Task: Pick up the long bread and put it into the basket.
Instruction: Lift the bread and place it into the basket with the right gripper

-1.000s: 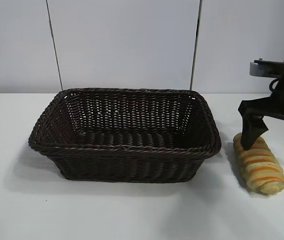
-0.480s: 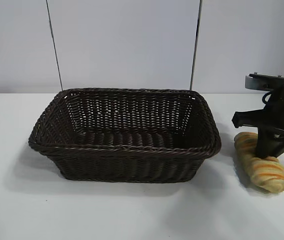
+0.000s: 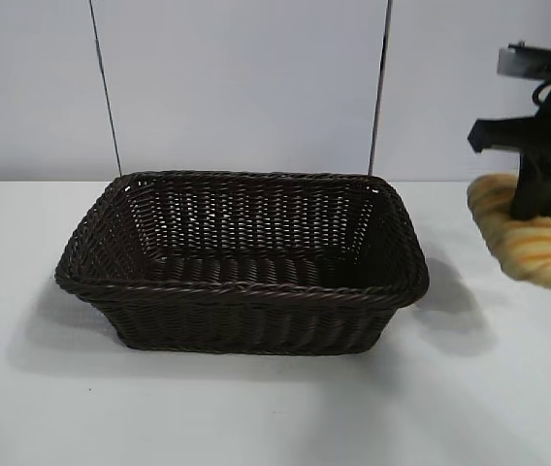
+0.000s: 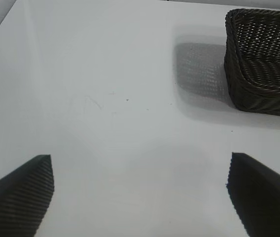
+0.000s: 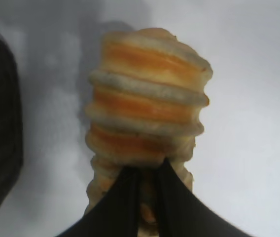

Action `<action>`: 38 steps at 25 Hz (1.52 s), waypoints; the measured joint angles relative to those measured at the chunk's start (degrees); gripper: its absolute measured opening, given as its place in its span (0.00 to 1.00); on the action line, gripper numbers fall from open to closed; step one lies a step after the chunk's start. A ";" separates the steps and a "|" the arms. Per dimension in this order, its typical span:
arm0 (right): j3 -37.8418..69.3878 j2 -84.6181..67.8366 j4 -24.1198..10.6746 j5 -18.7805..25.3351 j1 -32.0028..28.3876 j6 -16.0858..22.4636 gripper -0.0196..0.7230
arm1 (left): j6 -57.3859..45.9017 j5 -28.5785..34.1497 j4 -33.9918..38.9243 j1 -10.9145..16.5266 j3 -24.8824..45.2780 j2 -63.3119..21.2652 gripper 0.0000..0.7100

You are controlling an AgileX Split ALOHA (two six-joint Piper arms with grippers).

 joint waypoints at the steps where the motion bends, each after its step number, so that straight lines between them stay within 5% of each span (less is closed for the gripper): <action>1: -0.76 0.00 0.06 0.31 0.53 0.00 0.08 | 0.00 0.00 0.00 0.00 0.00 0.00 0.97; 12: -11.52 4.89 -0.41 0.78 18.13 1.34 0.08 | 0.00 0.00 -0.06 0.00 0.00 0.00 0.97; 16: -15.85 10.08 -1.66 0.73 24.34 -9.37 0.07 | 0.00 0.00 -0.06 0.00 0.00 0.00 0.97; 21: -17.19 14.27 -6.18 -1.06 30.04 -35.61 0.07 | 0.00 0.00 -0.06 0.00 0.00 0.00 0.97; 24: -17.30 16.01 -6.91 -3.58 31.43 -43.86 0.07 | 0.00 0.00 -0.06 0.00 0.00 0.00 0.97; 38: -17.37 27.36 -7.18 -7.74 31.48 -46.59 0.07 | 0.00 0.00 -0.06 0.00 0.00 0.00 0.97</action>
